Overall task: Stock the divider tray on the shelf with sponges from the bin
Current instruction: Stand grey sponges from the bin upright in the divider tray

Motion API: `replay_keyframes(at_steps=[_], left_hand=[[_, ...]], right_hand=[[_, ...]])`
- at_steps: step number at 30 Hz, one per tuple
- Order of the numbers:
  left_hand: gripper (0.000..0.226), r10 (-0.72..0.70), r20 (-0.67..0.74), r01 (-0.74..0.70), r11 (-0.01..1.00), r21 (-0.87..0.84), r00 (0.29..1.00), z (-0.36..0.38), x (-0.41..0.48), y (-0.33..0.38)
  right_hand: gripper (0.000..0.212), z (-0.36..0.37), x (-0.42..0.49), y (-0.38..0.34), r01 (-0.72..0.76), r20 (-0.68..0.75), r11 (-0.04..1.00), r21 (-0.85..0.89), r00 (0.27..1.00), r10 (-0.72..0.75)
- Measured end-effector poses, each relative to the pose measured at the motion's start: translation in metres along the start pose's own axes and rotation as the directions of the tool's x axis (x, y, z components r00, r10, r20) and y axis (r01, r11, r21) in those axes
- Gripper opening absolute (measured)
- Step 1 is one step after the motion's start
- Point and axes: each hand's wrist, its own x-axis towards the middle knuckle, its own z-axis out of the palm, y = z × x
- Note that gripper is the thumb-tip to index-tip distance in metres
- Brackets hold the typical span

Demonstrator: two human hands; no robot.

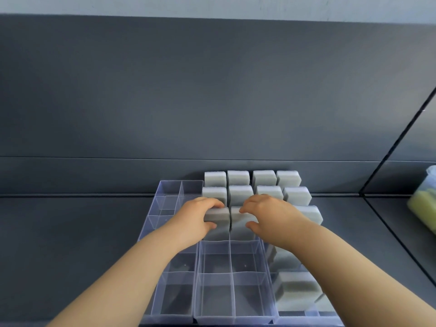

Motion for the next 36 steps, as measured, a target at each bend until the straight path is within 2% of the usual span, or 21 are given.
replay_keyframes(at_steps=[17, 25, 30, 34, 36], left_hand=[[0.044, 0.017, -0.008, -0.016, 1.0, 0.026, 1.0, 0.003, -0.002, 0.001], [0.042, 0.032, 0.01, -0.033, 0.994, 0.108, 0.999, 0.01, -0.003, -0.002], [0.053, 0.023, 0.039, -0.031, 0.979, 0.201, 0.999, 0.003, -0.007, 0.004], [0.053, 0.025, -0.037, -0.014, 0.964, 0.266, 0.999, -0.008, -0.016, 0.018], [0.048, 0.029, -0.103, 0.009, 0.937, 0.35, 0.994, -0.012, -0.025, 0.026]], right_hand=[[0.035, 0.005, -0.002, 0.001, -0.007, -0.002, 1.0, 0.002, 1.0, 0.007], [0.038, 0.005, -0.001, 0.002, 0.006, -0.012, 1.0, 0.014, 1.0, -0.005], [0.041, 0.002, -0.001, 0.003, 0.01, -0.024, 0.998, 0.058, 1.0, -0.009], [0.042, -0.005, -0.004, 0.007, 0.028, -0.083, 0.992, 0.122, 0.996, -0.018], [0.042, -0.007, -0.011, 0.012, 0.027, -0.118, 0.988, 0.151, 0.993, -0.009]])
